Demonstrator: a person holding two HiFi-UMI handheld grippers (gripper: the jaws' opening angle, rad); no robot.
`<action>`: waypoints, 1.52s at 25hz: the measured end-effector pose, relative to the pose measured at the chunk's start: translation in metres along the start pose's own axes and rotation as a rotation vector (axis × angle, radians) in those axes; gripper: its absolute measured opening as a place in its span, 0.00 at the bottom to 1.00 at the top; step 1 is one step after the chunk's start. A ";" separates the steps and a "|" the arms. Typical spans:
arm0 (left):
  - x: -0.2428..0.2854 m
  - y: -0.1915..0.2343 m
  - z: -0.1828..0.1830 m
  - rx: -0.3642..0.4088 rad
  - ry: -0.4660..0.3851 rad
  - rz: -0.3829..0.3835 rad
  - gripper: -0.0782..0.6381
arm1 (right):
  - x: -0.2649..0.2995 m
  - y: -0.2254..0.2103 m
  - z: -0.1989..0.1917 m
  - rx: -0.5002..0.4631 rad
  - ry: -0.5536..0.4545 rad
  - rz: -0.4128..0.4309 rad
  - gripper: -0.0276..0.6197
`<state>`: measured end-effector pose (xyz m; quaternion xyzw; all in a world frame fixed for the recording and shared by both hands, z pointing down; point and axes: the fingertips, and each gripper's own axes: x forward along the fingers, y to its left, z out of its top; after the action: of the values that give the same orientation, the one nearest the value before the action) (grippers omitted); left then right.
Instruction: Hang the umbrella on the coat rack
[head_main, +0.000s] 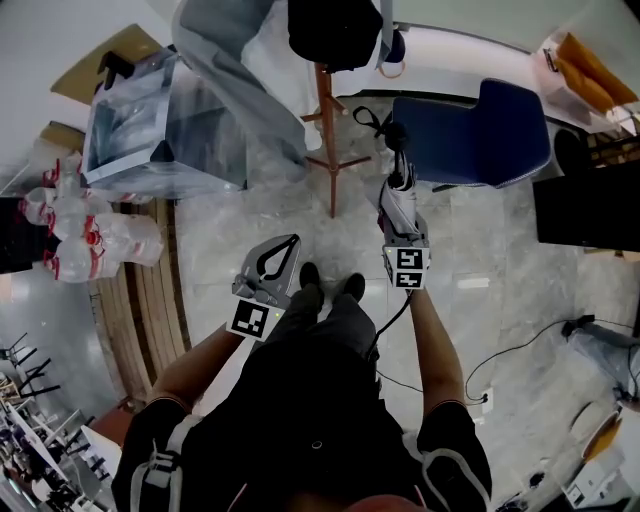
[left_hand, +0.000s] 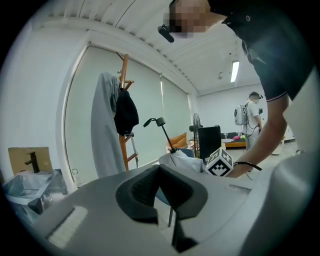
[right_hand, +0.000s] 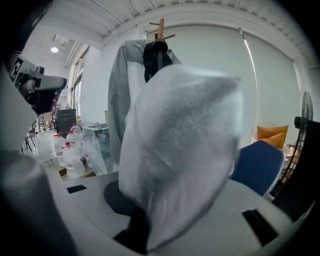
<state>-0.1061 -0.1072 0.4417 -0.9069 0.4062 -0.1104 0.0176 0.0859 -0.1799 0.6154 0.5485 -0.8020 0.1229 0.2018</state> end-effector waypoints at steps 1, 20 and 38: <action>0.005 -0.002 -0.002 0.000 0.000 -0.008 0.11 | 0.006 0.000 -0.006 0.002 0.009 0.003 0.25; 0.029 -0.009 -0.038 0.087 0.101 -0.100 0.11 | 0.101 0.009 -0.085 0.048 0.124 0.013 0.24; 0.031 -0.013 -0.063 0.081 0.162 -0.147 0.11 | 0.175 0.033 -0.105 0.047 0.105 0.037 0.06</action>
<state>-0.0899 -0.1184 0.5103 -0.9209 0.3340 -0.2006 0.0135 0.0198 -0.2697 0.7894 0.5310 -0.7973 0.1742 0.2281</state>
